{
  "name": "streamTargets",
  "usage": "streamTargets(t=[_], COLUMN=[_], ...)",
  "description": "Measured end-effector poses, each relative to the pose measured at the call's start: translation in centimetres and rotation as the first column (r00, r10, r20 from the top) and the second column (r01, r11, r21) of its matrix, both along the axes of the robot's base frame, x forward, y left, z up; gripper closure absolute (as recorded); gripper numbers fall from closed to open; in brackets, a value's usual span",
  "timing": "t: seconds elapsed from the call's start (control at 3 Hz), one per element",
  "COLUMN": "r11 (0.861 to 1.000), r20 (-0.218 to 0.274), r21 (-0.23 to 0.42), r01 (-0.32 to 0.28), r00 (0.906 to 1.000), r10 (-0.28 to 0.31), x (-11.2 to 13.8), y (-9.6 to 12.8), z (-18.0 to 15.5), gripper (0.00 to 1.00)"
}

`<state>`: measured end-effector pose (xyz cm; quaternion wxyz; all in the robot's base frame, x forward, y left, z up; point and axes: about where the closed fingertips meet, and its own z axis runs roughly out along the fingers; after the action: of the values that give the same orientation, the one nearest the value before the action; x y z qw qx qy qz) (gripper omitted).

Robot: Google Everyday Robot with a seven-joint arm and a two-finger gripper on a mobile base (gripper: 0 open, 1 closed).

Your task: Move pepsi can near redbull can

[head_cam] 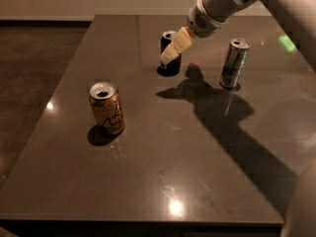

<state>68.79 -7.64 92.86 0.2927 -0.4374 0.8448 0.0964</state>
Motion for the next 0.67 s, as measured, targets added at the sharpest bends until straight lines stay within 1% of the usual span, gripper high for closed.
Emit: streamTargets(t=[0.67], r11=[0.999], r20=[-0.015], r21=[0.042], r01=[-0.032], r00=[0.9993], r10=[0.033], x=[2.3], y=[2.7], z=[-1.0], gripper=[0.00])
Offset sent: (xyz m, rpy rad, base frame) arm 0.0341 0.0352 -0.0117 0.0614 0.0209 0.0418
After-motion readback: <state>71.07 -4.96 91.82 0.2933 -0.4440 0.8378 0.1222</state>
